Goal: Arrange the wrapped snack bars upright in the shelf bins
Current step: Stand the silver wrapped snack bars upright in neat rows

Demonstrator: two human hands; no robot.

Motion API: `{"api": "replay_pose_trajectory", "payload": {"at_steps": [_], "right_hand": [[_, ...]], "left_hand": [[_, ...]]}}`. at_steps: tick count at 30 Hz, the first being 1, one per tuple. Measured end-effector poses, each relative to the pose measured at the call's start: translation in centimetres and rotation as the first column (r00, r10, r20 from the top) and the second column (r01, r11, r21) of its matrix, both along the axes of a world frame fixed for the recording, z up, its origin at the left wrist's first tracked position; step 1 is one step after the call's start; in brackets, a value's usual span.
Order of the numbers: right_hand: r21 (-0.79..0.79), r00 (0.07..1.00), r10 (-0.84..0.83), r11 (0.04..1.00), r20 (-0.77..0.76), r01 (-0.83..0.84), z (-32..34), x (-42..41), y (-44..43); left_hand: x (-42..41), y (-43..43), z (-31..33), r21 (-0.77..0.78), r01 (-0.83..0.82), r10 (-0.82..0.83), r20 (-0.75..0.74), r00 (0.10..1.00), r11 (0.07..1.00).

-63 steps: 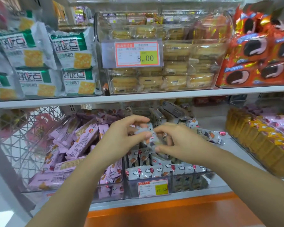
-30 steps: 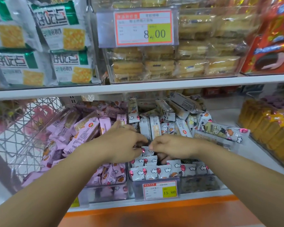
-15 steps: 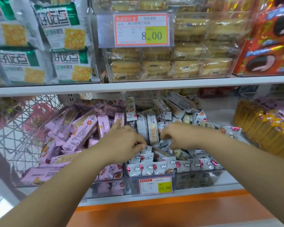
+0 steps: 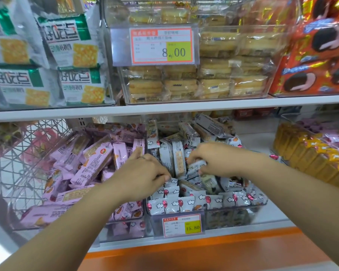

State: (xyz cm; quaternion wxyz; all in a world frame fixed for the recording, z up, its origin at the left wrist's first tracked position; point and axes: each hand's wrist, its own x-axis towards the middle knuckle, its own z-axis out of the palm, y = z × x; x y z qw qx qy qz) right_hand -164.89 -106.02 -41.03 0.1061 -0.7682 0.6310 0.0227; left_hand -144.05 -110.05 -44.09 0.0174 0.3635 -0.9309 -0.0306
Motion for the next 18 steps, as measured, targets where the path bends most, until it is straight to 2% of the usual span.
{"api": "replay_pose_trajectory", "payload": {"at_steps": [4, 7, 9, 11, 13, 14, 15, 18], "right_hand": [[-0.188, 0.989, -0.012, 0.981, 0.15, 0.041, 1.7, -0.7, 1.9], [-0.329, 0.903, -0.013, 0.929, 0.429, 0.17, 1.7, -1.0, 3.6], [-0.289, 0.762, -0.055, 0.906, 0.646, 0.31, 0.7, -1.0, 4.0], [-0.156, 0.569, -0.124, 0.895, 0.813, 0.417, -0.6, -0.9, 3.9], [-0.033, 0.387, -0.16, 0.893, 0.908, 0.448, -1.7, -0.7, 3.5], [0.023, 0.328, -0.187, 0.896, 0.926, 0.444, -2.2, -0.6, 3.3], [0.069, 0.315, -0.217, 0.905, 0.924, 0.421, -2.5, -0.3, 3.2], [0.068, 0.519, -0.218, 0.954, 0.826, 0.292, -3.1, 0.2, 2.8]], "left_hand": [[-0.1, 0.1, 0.0, -0.005, 0.0, 0.001, 0.009, 1.0, 1.0], [-0.1, 0.1, 0.0, -0.008, -0.005, 0.005, 0.014, 1.0, 1.0], [-0.1, 0.2, 0.0, -0.006, -0.011, 0.011, -0.007, 1.0, 1.0], [-0.1, 0.4, 0.1, 0.008, -0.025, 0.026, -0.044, 0.999, 1.0], [-0.2, 0.7, 0.3, 0.019, -0.039, 0.04, -0.068, 0.997, 0.999], [-0.2, 0.8, 0.4, 0.024, -0.047, 0.048, -0.077, 0.996, 0.999], [-0.3, 0.9, 0.4, 0.027, -0.054, 0.056, -0.088, 0.995, 0.998], [-0.3, 1.0, 0.5, 0.041, -0.068, 0.072, -0.112, 0.991, 0.997]]}}
